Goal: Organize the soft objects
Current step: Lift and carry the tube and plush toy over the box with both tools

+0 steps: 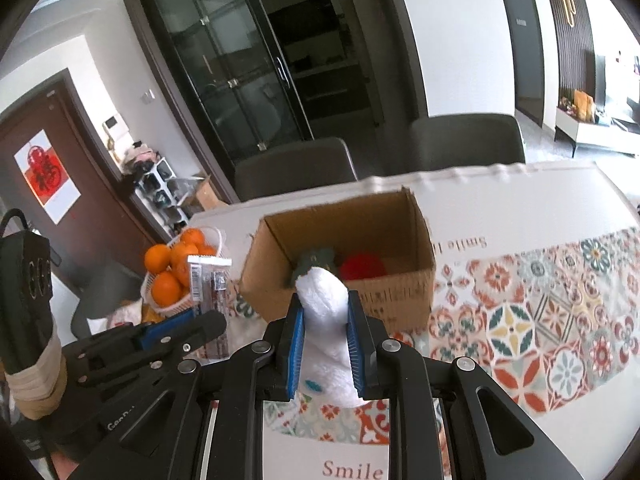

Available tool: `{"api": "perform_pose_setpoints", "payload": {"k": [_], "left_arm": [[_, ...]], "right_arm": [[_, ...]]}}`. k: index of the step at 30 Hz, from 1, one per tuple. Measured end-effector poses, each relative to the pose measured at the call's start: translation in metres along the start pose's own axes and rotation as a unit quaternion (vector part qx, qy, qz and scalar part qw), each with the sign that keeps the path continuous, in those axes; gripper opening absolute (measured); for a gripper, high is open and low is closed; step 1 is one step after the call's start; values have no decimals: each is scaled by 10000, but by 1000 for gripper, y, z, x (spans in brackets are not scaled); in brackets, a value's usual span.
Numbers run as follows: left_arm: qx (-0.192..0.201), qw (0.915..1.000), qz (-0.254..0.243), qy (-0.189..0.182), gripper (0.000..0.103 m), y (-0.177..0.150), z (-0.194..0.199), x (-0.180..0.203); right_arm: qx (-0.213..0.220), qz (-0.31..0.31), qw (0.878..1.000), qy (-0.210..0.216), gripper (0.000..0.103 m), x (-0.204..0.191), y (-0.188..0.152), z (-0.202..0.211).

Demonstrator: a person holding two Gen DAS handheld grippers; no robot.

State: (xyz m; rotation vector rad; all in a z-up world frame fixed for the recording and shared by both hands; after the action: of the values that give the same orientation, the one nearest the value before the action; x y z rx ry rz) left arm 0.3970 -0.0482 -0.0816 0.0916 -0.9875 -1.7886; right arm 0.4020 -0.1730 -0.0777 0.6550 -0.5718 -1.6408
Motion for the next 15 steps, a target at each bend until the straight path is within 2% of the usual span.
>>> {"api": "perform_pose_setpoints", "payload": {"k": [15], "left_arm": [[152,9997,-202,8,17,51,-1,-7]], "right_arm": [[406,100,9991,108,21,-9,56,-3]]}}
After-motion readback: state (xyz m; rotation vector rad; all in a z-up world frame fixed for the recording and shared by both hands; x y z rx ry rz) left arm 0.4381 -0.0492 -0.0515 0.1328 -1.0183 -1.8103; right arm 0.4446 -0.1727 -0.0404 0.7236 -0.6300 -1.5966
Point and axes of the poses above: each gripper's, at about its wrist camera, not at the fingertips, and z roughly against the way its jaws point, x to its right, y to its top, the point moved 9 cm from there along -z, roughly the way its jaws point, and after that the axes turned 15 degrees about -y, right-handed, at the moved point
